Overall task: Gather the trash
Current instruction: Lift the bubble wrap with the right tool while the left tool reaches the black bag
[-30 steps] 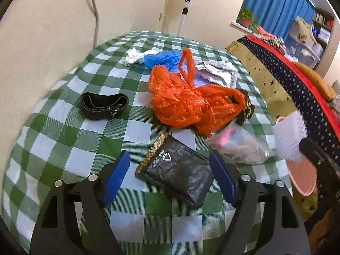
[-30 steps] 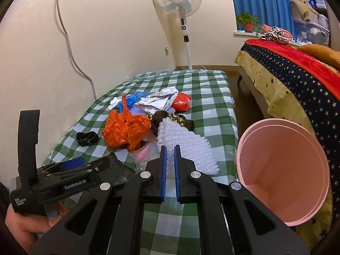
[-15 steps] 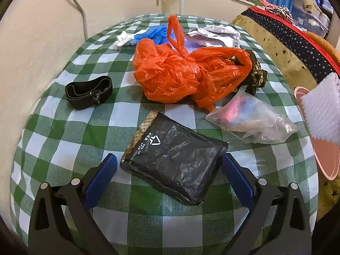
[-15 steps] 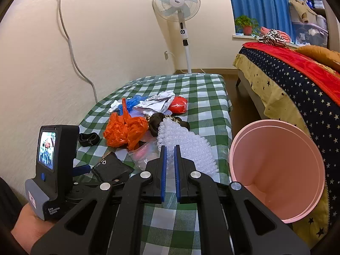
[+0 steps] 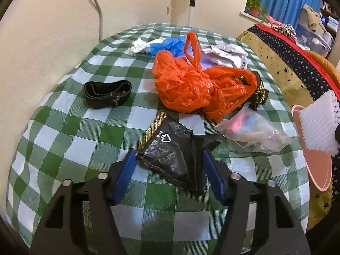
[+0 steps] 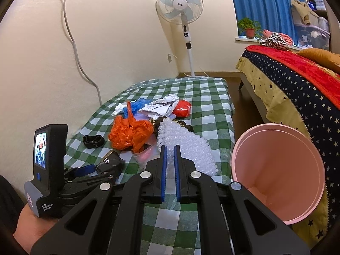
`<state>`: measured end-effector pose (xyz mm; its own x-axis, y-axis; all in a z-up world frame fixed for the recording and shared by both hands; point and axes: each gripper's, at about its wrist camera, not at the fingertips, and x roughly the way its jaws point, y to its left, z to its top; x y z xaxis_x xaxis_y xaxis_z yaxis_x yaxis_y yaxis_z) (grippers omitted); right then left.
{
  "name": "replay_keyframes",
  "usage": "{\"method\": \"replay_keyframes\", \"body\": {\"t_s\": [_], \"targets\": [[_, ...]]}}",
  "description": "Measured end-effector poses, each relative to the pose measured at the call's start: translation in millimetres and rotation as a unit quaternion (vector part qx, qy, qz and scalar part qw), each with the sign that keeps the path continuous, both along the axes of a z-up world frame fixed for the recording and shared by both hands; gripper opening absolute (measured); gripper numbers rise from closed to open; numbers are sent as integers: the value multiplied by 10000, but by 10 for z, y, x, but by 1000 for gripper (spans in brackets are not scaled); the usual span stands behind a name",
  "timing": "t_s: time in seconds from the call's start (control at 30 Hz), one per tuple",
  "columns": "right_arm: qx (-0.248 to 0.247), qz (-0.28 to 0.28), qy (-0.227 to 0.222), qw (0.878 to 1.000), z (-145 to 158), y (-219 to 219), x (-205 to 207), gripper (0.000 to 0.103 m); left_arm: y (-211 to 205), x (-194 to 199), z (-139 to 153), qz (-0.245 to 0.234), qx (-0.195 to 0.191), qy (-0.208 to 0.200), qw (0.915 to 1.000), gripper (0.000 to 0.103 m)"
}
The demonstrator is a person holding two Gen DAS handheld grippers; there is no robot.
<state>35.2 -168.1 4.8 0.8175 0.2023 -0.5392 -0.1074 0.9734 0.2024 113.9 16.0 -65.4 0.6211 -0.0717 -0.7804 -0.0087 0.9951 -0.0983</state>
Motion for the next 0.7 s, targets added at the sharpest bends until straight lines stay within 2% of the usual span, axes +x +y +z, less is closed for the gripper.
{"method": "replay_keyframes", "body": {"t_s": [0.1, 0.17, 0.33, 0.5, 0.53, 0.57, 0.6, 0.63, 0.7], "targets": [[43, 13, -2, 10000, 14, -18, -15, 7, 36, -29, 24, 12, -80, -33, 10000, 52], [61, 16, -2, 10000, 20, -25, -36, 7, 56, -36, 18, 17, -81, 4, 10000, 2], [71, 22, -22, 10000, 36, -22, -91, 7, 107, -95, -28, 106, -238, 35, 9997, 0], [78, -17, -53, 10000, 66, -58, -151, 7, 81, -148, 49, 16, -384, -137, 9992, 1], [88, -32, -59, 9999, 72, -69, -166, 7, 69, -150, 57, 0, -430, -157, 9990, 9], [91, -36, -62, 9999, 75, -74, -181, 7, 45, -148, 62, -37, -456, -176, 9988, 38], [89, -37, -59, 9999, 73, -78, -189, 7, 11, -146, 69, -58, -430, -218, 9988, 58], [88, -34, -55, 9999, 71, -78, -193, 7, -16, -148, 81, -47, -368, -283, 9989, 82], [74, -20, -52, 10000, 68, -86, -202, 7, -82, -124, 111, -101, -238, -379, 9989, 84]]}}
